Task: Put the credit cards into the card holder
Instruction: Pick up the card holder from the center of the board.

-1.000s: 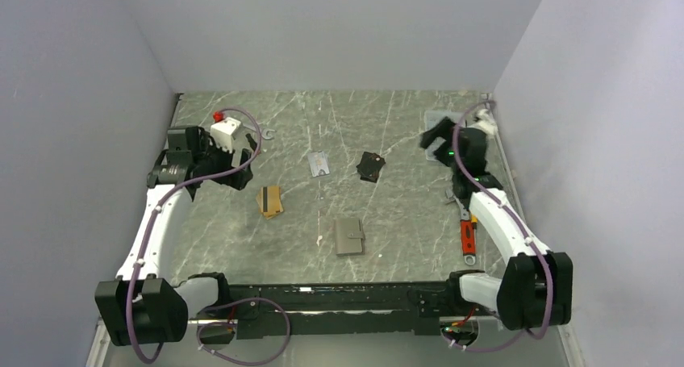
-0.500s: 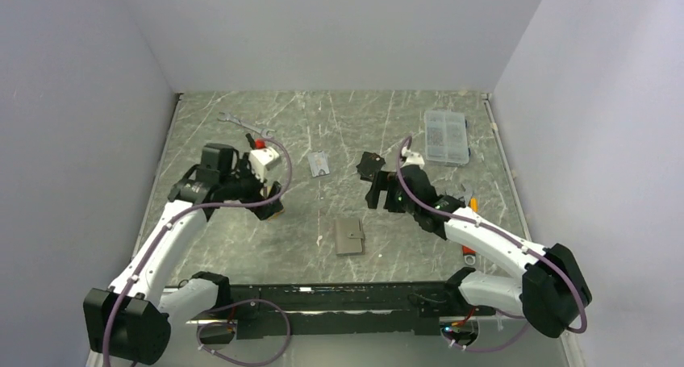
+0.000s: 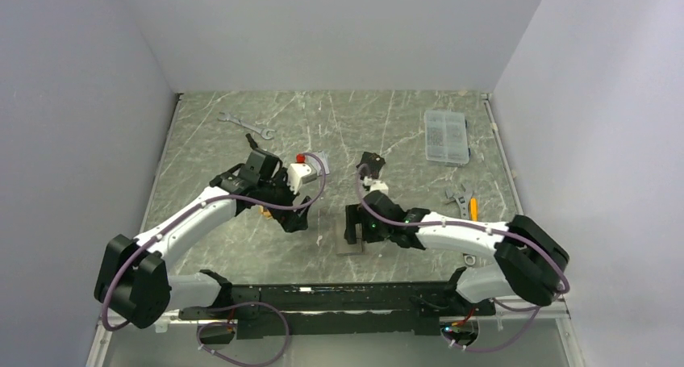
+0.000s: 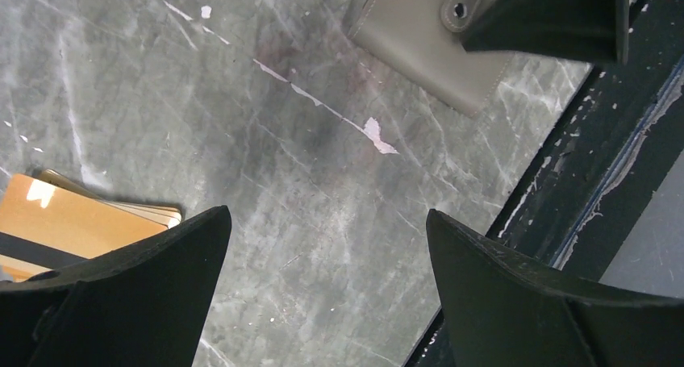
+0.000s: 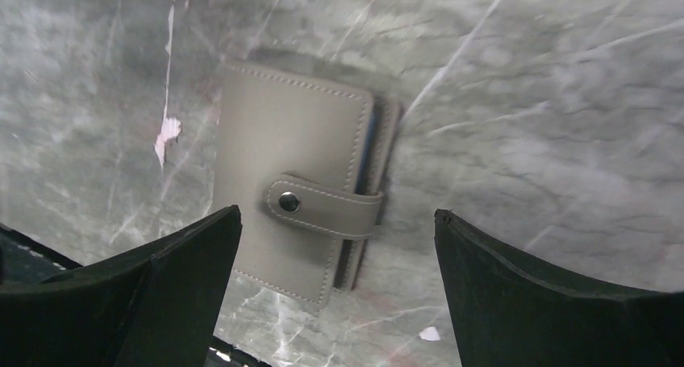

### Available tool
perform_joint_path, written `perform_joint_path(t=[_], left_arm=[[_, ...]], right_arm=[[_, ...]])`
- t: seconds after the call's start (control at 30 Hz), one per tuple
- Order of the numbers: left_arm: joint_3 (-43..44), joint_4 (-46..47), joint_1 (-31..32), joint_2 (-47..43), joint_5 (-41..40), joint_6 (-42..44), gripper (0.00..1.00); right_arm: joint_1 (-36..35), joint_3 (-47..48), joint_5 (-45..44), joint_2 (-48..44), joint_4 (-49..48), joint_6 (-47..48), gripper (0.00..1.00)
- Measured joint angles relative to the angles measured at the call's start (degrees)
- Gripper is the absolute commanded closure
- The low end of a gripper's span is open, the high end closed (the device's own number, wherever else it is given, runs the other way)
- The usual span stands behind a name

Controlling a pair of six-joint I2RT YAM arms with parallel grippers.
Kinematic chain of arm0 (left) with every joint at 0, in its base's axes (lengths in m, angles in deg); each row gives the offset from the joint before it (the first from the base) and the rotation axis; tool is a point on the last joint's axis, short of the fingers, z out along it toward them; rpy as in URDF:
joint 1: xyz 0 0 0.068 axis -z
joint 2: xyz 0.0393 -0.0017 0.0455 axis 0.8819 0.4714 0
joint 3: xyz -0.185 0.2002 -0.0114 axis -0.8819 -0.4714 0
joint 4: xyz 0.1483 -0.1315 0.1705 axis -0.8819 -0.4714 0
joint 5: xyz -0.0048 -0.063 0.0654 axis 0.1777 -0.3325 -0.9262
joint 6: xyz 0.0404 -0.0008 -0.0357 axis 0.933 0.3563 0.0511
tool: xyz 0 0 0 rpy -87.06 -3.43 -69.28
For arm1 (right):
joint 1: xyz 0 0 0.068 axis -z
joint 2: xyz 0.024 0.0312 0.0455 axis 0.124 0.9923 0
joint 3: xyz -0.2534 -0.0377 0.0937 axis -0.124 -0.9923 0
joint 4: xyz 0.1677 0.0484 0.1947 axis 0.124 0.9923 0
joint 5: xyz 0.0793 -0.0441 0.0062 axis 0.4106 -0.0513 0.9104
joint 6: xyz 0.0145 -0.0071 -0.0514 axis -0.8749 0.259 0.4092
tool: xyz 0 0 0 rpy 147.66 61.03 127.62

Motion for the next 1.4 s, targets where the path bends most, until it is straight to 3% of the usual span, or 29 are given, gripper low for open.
perform_joint_path(t=[0.2, 0.47, 0.7, 0.97, 1.33, 1.4], left_arm=[[-0.9, 2.5, 0.0, 1.4, -0.6, -1.9, 0.02], [-4.1, 8.2, 0.0, 1.9, 0.5, -4.3, 0.02], [-4.2, 11.0, 0.1, 5.9, 4.6, -6.9, 0.02], [-4.0, 13.5, 0.2, 9.4, 10.1, -12.1, 0.02], [-3.4, 16.3, 0.2, 10.8, 14.8, -18.6, 0.01], [-3.4, 16.4, 0.2, 11.0, 16.0, -19.3, 0.05]], right_arm=[[-5.6, 3.2, -2.8, 6.1, 0.5, -1.7, 0.18], [-6.3, 3.2, -4.6, 7.9, -0.8, -5.1, 0.69], [-6.3, -0.7, -4.6, 6.8, -7.8, -8.9, 0.94], [-4.7, -7.5, -0.7, -1.5, -13.5, -8.9, 0.96], [-2.1, -7.7, 3.4, -8.1, -18.4, -7.9, 1.00], [-1.9, -7.7, 3.9, -8.6, -18.7, -7.7, 1.00]])
